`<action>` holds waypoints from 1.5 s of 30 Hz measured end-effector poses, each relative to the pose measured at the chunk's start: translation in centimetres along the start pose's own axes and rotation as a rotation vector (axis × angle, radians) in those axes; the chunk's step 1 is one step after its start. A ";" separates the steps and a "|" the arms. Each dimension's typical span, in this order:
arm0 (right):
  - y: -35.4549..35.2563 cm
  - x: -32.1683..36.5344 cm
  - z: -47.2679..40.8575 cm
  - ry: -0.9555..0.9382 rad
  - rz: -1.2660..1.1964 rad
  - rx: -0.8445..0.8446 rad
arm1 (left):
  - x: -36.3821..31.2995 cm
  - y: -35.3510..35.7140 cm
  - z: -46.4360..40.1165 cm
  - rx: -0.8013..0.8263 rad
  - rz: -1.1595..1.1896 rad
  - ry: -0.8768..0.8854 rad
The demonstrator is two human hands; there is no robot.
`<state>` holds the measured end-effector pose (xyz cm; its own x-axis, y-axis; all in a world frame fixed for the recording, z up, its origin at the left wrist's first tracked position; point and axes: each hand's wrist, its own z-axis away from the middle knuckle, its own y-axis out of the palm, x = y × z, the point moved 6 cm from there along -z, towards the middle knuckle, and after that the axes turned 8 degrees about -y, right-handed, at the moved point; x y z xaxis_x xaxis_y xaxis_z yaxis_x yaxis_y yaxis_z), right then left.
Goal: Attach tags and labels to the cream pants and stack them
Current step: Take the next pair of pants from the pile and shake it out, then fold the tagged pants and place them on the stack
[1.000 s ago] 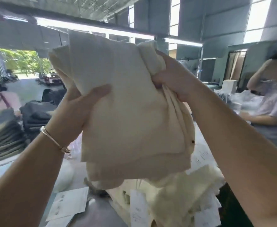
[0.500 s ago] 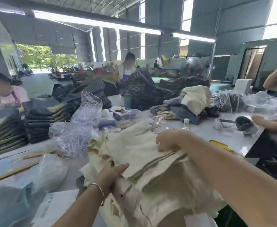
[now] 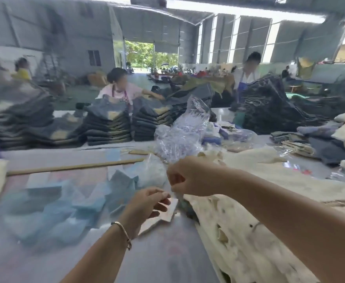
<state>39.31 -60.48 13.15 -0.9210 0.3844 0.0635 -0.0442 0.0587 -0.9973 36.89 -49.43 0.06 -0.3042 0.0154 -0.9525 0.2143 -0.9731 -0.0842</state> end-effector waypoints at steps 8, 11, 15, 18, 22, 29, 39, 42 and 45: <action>9.3 12.7 -15.8 -0.172 -0.071 0.105 | 9.1 -29.1 8.3 -0.612 -0.282 -0.031; 14.2 18.5 -22.3 -0.184 -0.215 0.110 | 11.4 -40.0 10.0 -0.858 -0.802 -0.028; 21.3 26.4 -28.8 -0.172 -0.476 0.167 | 15.3 -52.5 10.3 -0.932 -1.036 -0.197; 25.8 30.7 -31.6 -0.138 -0.594 0.188 | 19.6 -58.6 9.6 -0.754 -1.187 -0.449; 30.0 34.0 -33.2 -0.103 -0.699 0.244 | 22.4 -62.9 8.7 -0.531 -1.479 -0.471; 31.6 33.8 -35.3 0.071 -0.807 0.308 | 21.5 -67.3 9.8 -0.691 -0.980 -0.176; 25.0 36.6 -39.9 0.002 -1.942 0.115 | 6.1 -56.2 12.8 -0.867 -0.918 0.515; 24.4 37.1 -41.1 0.189 -2.079 -0.022 | 10.0 -51.3 9.9 -0.466 -0.850 0.254; 27.8 34.8 -41.2 0.688 -1.949 -0.234 | 14.8 -53.4 9.9 -0.510 -0.354 0.103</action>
<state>21.94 -7.52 -10.79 0.5214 -0.1098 0.8462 -0.4717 0.7893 0.3930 11.77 0.49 -6.64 -0.3522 0.3632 -0.8626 0.5405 -0.6735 -0.5042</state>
